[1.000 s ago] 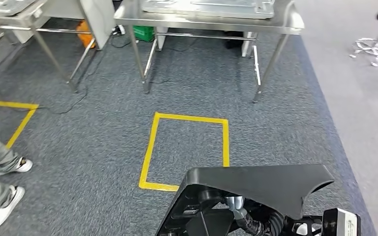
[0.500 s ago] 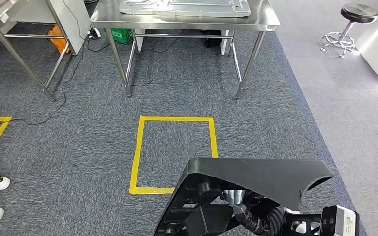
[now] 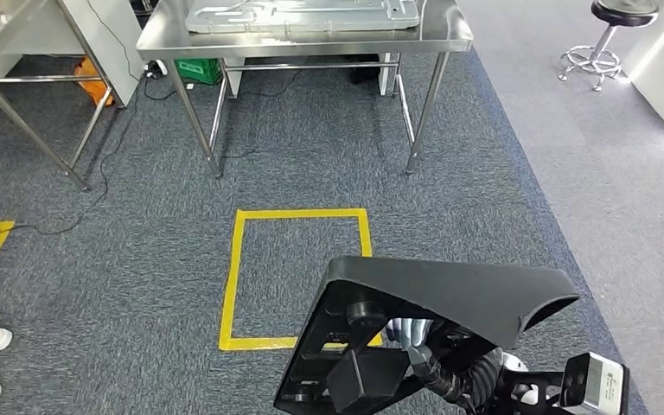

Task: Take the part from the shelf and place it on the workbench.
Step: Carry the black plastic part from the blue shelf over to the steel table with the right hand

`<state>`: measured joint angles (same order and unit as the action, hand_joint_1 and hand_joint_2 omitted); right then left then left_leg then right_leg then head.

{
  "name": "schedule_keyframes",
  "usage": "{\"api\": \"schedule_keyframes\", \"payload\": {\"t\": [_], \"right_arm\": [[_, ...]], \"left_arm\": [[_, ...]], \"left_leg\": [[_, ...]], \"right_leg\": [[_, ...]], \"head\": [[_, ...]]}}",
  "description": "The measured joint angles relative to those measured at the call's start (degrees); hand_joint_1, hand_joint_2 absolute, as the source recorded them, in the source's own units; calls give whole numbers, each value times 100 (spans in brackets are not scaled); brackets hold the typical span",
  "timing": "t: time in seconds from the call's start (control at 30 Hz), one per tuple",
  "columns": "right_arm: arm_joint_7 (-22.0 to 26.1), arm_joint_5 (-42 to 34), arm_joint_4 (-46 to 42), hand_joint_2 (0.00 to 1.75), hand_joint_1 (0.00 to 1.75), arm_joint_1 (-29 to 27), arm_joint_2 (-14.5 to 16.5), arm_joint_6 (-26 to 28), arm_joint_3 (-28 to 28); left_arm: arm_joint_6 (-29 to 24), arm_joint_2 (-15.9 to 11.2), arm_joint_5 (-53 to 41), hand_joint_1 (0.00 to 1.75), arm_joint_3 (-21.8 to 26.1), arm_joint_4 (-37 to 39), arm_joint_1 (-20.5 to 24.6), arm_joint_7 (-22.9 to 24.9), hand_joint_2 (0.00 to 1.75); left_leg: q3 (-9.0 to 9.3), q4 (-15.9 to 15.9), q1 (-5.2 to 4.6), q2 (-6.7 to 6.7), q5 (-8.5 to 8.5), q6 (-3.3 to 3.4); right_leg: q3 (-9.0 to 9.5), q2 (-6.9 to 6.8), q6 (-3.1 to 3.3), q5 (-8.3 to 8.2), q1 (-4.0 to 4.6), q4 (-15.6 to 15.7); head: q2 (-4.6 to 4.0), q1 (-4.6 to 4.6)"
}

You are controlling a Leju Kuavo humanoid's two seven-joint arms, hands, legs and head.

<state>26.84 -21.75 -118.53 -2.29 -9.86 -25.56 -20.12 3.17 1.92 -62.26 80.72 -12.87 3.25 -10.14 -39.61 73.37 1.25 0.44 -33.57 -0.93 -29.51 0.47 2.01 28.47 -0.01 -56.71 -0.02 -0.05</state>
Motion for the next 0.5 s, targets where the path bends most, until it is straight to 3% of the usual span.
{"api": "schedule_keyframes", "payload": {"t": [0.07,0.13,0.17,0.3,0.37,0.43,0.47,0.5], "right_arm": [[0,0,0,175,147,3,0,5,-7],[0,0,-1,175,147,7,1,17,-10],[0,-1,-1,175,147,11,2,30,-13],[-1,-4,-4,175,147,24,1,92,-27],[-1,-5,-4,175,147,38,2,95,-31],[-1,-7,-3,175,147,41,2,96,-37],[-2,-7,-2,175,147,38,1,97,-40],[-3,-7,-2,175,147,38,1,99,-41]], "left_arm": [[0,-2,-4,0,0,0,-6,0,175],[0,-18,-7,0,0,1,3,-1,175],[0,-24,-8,0,0,1,9,-3,175],[0,-26,-11,0,0,2,10,-11,175],[0,-24,-12,0,0,2,9,-14,175],[0,-24,-12,0,0,2,9,-15,175],[0,-24,-12,0,0,2,6,-15,175],[0,-24,-12,0,1,2,3,-15,175]], "left_leg": [[239,-677,-36,-14,496,86],[546,-1390,-86,-29,790,192],[623,-1569,-110,-33,816,231],[758,-1715,-91,-27,768,332],[836,-1742,-74,-23,746,370],[873,-1741,-69,-22,696,375],[903,-1741,-65,-22,664,366],[948,-1740,-59,-22,627,353]], "right_leg": [[139,26,-5,71,27,31],[244,45,-40,149,46,66],[271,52,-71,175,44,81],[271,40,-217,210,26,-116],[8,20,-284,460,-5,-604],[-485,13,-353,750,-48,-1325],[-680,8,-383,787,-72,-1545],[-777,1,-405,697,-91,-1562]], "head": [[0,0],[0,2],[0,2],[0,0],[0,2],[0,1],[0,0],[0,0]]}}
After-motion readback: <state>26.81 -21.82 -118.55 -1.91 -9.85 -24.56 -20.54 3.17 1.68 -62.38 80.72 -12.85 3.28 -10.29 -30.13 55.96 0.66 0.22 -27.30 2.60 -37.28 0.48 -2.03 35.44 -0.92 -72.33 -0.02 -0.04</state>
